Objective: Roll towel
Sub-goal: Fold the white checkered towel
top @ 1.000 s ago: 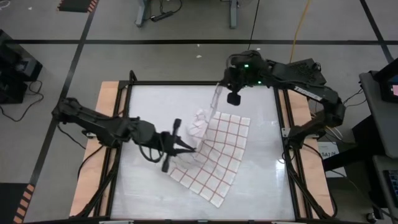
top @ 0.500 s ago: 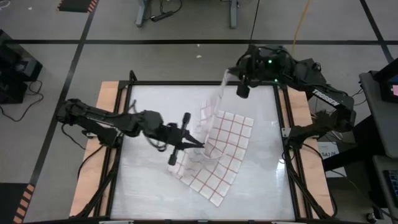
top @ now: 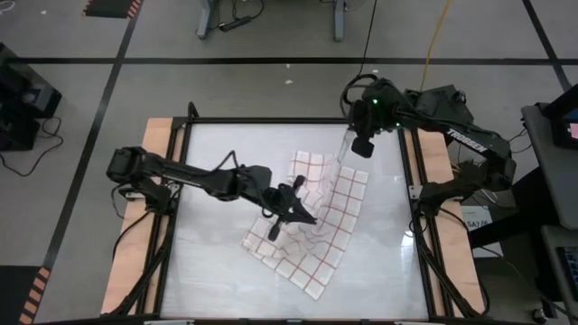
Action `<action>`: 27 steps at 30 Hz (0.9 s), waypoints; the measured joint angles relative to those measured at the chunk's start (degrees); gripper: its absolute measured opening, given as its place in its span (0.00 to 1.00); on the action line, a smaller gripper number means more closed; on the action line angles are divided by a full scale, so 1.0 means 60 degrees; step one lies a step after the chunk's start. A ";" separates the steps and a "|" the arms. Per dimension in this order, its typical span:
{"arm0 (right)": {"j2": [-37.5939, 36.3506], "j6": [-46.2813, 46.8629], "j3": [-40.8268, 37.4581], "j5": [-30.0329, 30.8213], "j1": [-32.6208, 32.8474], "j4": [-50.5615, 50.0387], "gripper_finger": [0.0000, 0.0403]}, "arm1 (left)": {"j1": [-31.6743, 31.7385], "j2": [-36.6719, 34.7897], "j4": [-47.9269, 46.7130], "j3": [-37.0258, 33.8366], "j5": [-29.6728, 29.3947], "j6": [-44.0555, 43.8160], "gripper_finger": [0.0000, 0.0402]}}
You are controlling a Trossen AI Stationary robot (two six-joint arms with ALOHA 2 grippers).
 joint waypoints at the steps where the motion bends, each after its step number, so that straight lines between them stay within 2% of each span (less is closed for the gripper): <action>1: 0.0000 0.0177 -0.0090 0.0013 -0.0004 -0.0117 0.01 | 0.0003 0.0135 0.0149 0.0000 0.0026 -0.0003 0.01; 10: 0.0000 0.2058 -0.0725 0.0011 0.0006 -0.0742 0.03 | 0.0109 0.0616 0.0497 -0.0004 0.0095 -0.0007 0.01; 13: -0.0002 0.2406 -0.0850 0.0048 0.0030 -0.0782 0.11 | 0.0176 0.0610 0.0422 -0.0004 0.0092 -0.0007 0.01; 22: -0.0039 0.3420 -0.2074 0.0141 0.0335 -0.0794 0.42 | 0.0432 0.0609 -0.0926 -0.0007 0.0063 0.0001 0.01; 27: -0.0460 0.4085 -0.2250 0.0562 0.1108 -0.0446 0.49 | 0.0628 0.0609 -0.1758 -0.0007 0.0026 0.0002 0.01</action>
